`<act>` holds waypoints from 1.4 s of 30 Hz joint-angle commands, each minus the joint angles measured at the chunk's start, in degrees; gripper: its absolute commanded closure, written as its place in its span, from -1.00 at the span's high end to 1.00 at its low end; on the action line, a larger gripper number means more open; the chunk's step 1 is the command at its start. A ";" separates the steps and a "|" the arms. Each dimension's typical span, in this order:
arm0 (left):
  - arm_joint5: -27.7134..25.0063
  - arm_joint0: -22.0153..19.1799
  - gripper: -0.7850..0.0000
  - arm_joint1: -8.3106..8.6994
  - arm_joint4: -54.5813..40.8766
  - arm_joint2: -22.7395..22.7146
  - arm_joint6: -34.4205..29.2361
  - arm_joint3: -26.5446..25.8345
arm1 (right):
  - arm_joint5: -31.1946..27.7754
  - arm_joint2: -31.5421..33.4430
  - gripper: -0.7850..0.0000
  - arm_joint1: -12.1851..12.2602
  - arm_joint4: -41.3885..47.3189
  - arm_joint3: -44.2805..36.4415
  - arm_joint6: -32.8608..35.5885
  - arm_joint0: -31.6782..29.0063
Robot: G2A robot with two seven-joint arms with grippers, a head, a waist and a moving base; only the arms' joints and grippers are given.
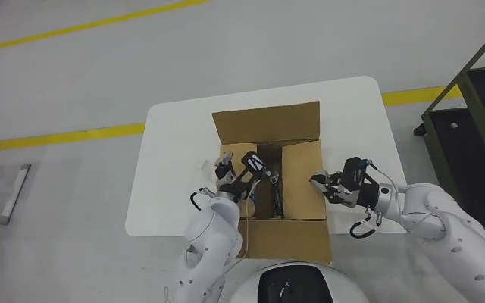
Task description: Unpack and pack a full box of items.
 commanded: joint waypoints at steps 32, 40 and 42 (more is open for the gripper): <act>-15.62 -2.44 1.00 3.98 11.95 -22.47 11.09 -1.50 | 5.54 -2.24 -1.00 -0.62 1.06 -0.50 4.83 2.93; -14.90 -1.57 1.00 4.38 12.43 -22.24 13.79 1.26 | 7.46 -3.31 -1.00 -0.87 0.96 -0.54 5.83 3.13; -14.87 -1.25 1.00 4.54 12.94 -22.37 14.46 1.64 | 7.91 -3.65 -1.00 -0.95 1.02 -0.43 6.31 3.32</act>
